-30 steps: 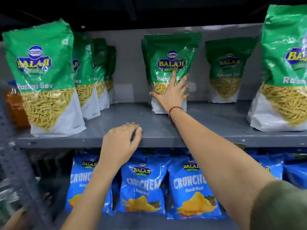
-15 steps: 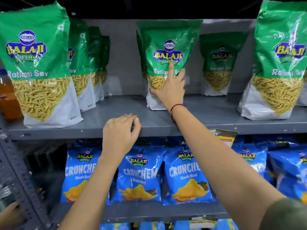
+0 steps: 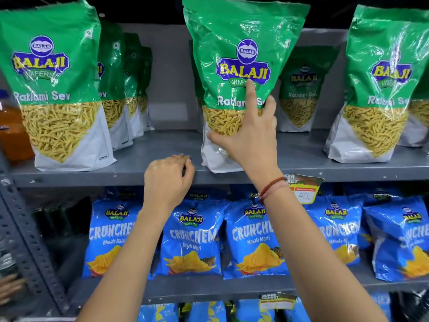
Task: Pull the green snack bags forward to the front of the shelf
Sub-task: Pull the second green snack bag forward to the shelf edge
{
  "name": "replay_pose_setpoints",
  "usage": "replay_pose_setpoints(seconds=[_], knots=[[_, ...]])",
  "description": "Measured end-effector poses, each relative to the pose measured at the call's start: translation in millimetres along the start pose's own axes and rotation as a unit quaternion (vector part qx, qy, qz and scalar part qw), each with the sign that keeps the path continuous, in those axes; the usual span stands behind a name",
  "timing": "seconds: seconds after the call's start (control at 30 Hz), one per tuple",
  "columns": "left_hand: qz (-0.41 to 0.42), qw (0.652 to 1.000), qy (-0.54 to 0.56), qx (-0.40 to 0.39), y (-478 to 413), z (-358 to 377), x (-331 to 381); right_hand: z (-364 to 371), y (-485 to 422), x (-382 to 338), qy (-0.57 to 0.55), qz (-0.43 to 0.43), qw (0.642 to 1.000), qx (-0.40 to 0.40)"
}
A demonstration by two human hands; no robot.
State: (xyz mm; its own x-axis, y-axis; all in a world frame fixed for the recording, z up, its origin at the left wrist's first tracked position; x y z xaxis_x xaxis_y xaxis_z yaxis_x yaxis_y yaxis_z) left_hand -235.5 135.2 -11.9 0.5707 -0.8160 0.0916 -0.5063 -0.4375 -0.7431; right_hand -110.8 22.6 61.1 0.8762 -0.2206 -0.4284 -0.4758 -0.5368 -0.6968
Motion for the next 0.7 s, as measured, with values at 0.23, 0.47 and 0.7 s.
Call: replay_pose_setpoints(seconds=[0.23, 0.47, 0.7], knots=[[-0.005, 1.000, -0.002, -0.003, 1, 0, 0, -5, 10, -1, -0.001, -0.008, 1.000, -0.011], [0.010, 1.000, -0.009, 0.010, 2, -2, 3, -5, 4, 57, -0.320, 0.034, 0.946, -0.030], [0.005, 1.000, -0.015, -0.001, 1, 2, 0, 29, -13, 69, -0.422, 0.024, 0.887, -0.186]])
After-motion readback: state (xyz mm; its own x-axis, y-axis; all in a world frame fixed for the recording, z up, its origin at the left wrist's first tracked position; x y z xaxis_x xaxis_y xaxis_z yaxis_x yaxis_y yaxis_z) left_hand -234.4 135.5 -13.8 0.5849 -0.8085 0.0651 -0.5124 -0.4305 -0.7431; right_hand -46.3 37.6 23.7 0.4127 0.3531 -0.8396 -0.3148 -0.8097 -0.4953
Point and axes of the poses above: each hand's wrist, its own y-axis away from the middle knuckle, its own z-axis out of the palm, x = y × z, the point moved 7 cm from there along -y, towards the middle knuckle, and after that the axes turned 10 degrees about -x, right-handed, at the moved point
